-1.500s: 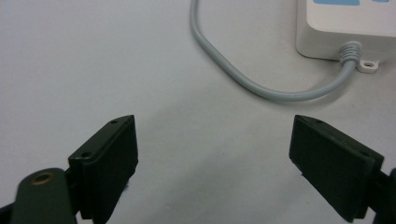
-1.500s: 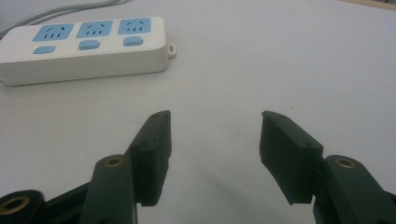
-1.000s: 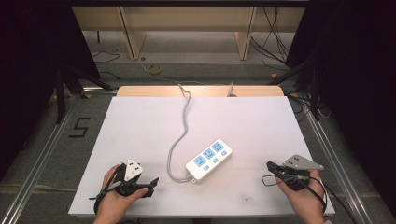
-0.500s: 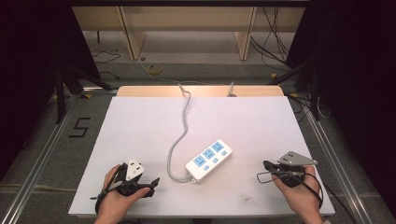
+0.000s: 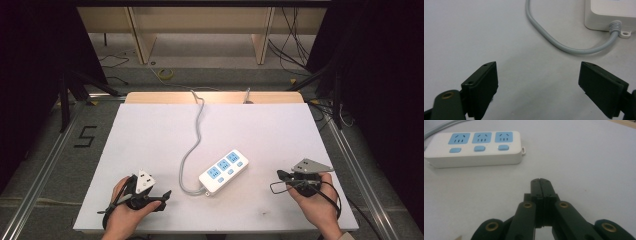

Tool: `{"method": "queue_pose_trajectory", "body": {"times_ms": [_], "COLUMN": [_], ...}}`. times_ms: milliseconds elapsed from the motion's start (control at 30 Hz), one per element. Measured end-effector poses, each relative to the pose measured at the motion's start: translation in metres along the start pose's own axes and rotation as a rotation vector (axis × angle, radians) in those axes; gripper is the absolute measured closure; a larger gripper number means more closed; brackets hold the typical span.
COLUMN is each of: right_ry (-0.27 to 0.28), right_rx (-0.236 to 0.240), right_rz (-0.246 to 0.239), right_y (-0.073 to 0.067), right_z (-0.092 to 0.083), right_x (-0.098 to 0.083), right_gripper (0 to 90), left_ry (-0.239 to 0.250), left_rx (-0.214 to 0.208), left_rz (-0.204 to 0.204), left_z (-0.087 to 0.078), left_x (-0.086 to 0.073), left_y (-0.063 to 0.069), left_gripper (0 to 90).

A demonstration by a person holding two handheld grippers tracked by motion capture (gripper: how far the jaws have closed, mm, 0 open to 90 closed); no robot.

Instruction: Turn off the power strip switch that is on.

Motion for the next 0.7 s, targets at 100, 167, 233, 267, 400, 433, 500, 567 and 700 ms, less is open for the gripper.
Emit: {"method": "queue_pose_trajectory", "body": {"times_ms": [100, 167, 233, 267, 400, 433, 500, 567, 700], "right_ry": [-0.001, 0.000, 0.000, 0.000, -0.004, -0.004, -0.005, -0.006, -0.011], "right_rx": [0.006, 0.006, 0.011, 0.014, 0.024, 0.024, 0.027, 0.032, 0.042], "right_rz": [-0.002, -0.002, -0.004, -0.004, -0.008, -0.008, -0.012, -0.014, -0.017], "right_y": [-0.001, -0.001, -0.002, -0.003, -0.006, -0.006, -0.007, -0.008, -0.011], "right_z": [0.002, 0.003, 0.004, 0.006, 0.008, 0.008, 0.009, 0.011, 0.014], "right_x": [0.002, 0.004, 0.005, 0.007, 0.009, 0.009, 0.010, 0.011, 0.013], "right_gripper": [90.0, 90.0, 90.0, 90.0, 90.0, 90.0, 90.0, 90.0, 90.0], "left_ry": [0.000, -0.001, 0.000, -0.001, 0.000, -0.002, 0.000, 0.000, -0.002], "left_rx": [-0.001, -0.002, -0.001, 0.000, 0.001, 0.001, 0.002, 0.002, 0.001], "left_rz": [0.001, 0.002, 0.000, 0.001, 0.001, 0.001, 0.002, 0.001, 0.002], "left_z": [0.000, 0.000, 0.000, 0.000, 0.000, 0.000, 0.000, 0.000, 0.000], "left_x": [0.000, 0.000, 0.000, 0.000, 0.000, 0.000, 0.000, 0.000, 0.000], "left_y": [0.000, 0.000, 0.000, 0.000, 0.000, 0.000, 0.000, 0.000, 0.000], "left_gripper": [15.6, 15.6, 15.6, 15.6, 15.6, 15.6, 15.6, 15.6, 15.6]}}
Point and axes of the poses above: each handheld gripper's, and its own axes: z roughly forward along the jaws, x roughly out of its top, y roughly to its right, the point moved 7 cm from there along z, roughly forward along the jaws, and after that the axes turned 15 degrees about y, right-handed, at the moved point
